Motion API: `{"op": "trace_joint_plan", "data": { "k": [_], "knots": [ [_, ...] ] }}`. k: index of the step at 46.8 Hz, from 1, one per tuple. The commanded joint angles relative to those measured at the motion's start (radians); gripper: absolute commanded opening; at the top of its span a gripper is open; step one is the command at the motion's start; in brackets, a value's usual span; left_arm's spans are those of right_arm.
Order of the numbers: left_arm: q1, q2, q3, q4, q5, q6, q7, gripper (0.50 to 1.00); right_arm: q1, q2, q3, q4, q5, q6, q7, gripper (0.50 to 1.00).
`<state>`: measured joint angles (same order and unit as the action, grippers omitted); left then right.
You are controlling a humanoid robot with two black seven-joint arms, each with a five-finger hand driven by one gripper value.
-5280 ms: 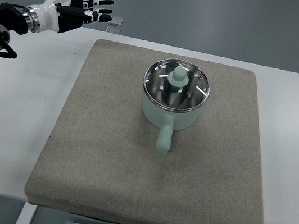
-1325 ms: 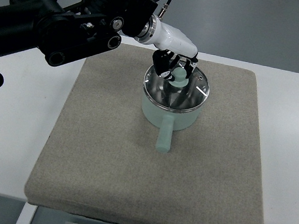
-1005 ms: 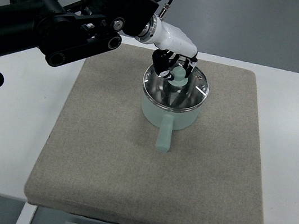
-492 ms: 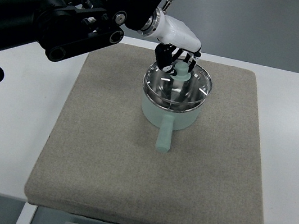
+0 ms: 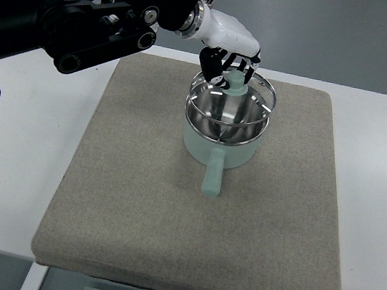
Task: Place lid left of pot with left hand
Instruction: 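Lift the glass lid off the pot with the left hand, then lower the lid onto the pad beside the pot and release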
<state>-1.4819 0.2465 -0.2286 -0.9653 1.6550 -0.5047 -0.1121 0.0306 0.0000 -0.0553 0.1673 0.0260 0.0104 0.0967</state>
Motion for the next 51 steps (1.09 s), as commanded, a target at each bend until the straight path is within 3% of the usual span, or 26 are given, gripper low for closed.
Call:
{"op": "trace_joint_plan", "data": {
  "k": [1,17,25,37,51],
  "knots": [
    [-0.014,0.037,0.002,-0.009,-0.001,0.002,0.0,0.5,0.0,0.0,0.0,0.0,0.0,0.0,0.0,0.924],
    [0.017,0.253,0.017,-0.049,-0.001,0.072,-0.012,0.5,0.0,0.0,0.0,0.0,-0.001,0.0,0.0,0.924],
    [0.106,0.339,0.018,-0.07,0.002,0.143,-0.043,0.5,0.0,0.0,0.0,0.001,0.0,0.0,0.0,0.924],
    [0.27,0.346,0.02,-0.062,0.048,0.299,-0.052,0.5,0.0,0.0,0.0,0.0,0.0,-0.001,0.0,0.924],
    [0.325,0.33,0.02,-0.049,0.091,0.31,-0.051,0.5,0.0,0.0,0.0,0.0,0.0,0.0,0.0,0.924]
  ]
}}
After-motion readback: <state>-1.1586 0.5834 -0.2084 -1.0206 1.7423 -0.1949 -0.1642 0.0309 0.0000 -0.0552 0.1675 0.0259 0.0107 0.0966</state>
